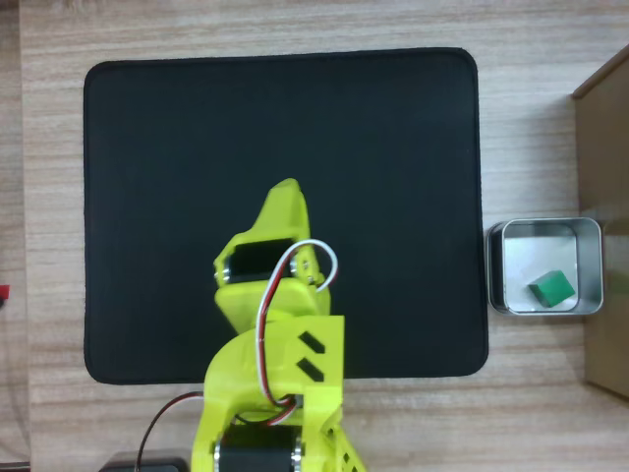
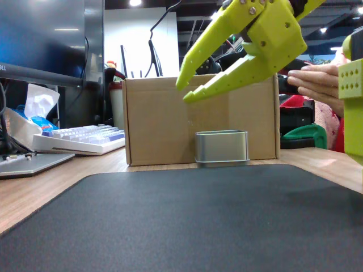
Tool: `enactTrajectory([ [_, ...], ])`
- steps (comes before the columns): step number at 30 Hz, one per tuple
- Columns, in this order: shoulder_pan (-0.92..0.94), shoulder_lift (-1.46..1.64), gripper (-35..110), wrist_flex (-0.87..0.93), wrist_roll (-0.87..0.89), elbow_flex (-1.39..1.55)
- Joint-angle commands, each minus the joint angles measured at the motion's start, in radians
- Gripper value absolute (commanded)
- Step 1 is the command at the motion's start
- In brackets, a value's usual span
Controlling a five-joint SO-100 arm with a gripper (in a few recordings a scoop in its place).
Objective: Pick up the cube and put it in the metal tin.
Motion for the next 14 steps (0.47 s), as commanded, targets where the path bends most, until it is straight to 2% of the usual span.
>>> enactTrajectory([
  [1, -0.018, 0.067, 0, -0.008, -0.011, 0.043],
  [4, -0.038, 0.127, 0, -0.009, -0.012, 0.101],
  [6, -0.009, 0.127, 0, -0.106, -0.014, 0.169],
  [9, 0.029, 0.127, 0, -0.14, 0.009, 0.213],
  [14, 0.012, 0.126, 0, -0.018, 0.023, 0.213],
])
